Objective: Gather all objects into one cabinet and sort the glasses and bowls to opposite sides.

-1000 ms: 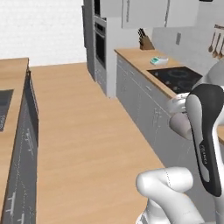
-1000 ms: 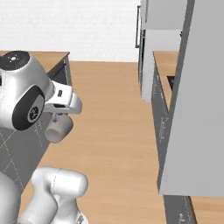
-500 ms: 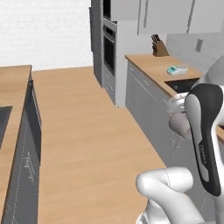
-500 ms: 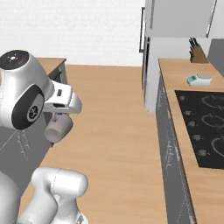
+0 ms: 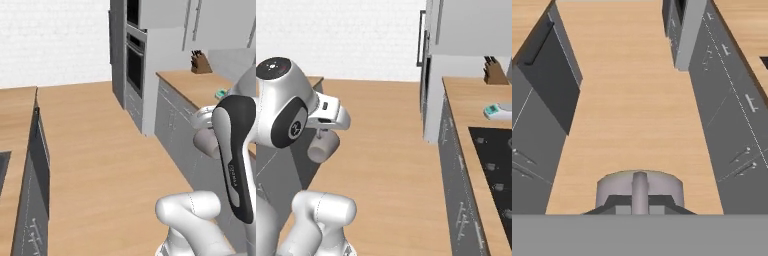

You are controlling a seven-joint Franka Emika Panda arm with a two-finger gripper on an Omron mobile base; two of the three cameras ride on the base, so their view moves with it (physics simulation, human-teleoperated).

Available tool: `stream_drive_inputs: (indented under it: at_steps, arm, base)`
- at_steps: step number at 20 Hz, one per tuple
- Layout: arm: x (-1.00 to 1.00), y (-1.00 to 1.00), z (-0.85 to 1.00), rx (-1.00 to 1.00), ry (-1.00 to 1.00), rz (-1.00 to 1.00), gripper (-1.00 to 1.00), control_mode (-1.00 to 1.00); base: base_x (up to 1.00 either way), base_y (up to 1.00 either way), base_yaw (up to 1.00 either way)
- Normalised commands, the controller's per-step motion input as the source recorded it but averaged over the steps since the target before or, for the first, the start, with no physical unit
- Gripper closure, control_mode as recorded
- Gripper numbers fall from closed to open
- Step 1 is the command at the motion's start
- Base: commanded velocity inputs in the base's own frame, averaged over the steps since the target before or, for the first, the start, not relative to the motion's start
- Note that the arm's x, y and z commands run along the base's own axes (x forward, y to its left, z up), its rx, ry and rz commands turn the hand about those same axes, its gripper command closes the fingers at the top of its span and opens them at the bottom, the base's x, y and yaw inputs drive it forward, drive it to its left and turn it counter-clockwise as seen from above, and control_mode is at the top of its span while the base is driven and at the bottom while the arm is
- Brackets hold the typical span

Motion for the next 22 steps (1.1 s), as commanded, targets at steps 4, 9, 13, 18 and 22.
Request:
stream_drive_inputs:
  at_steps: [4, 9, 13, 18, 22]
  arm:
    - [0.0, 0.0, 0.0, 0.0, 0.0, 0.0, 1.0, 1.0]
    - [0.0, 0.0, 0.0, 0.0, 0.0, 0.0, 1.0, 1.0]
    - [0.0, 0.0, 0.0, 0.0, 0.0, 0.0, 1.0, 1.0]
    - [0.0, 0.0, 0.0, 0.0, 0.0, 0.0, 1.0, 1.0]
    - [0.0, 0.0, 0.0, 0.0, 0.0, 0.0, 1.0, 1.0]
  base:
    - [0.92, 0.48, 0.0]
    - [0.97, 0.09, 0.0]
    - [0.98, -0.06, 0.01]
    - [0.97, 0.04, 0.0]
    - [0.95, 0.0, 0.0]
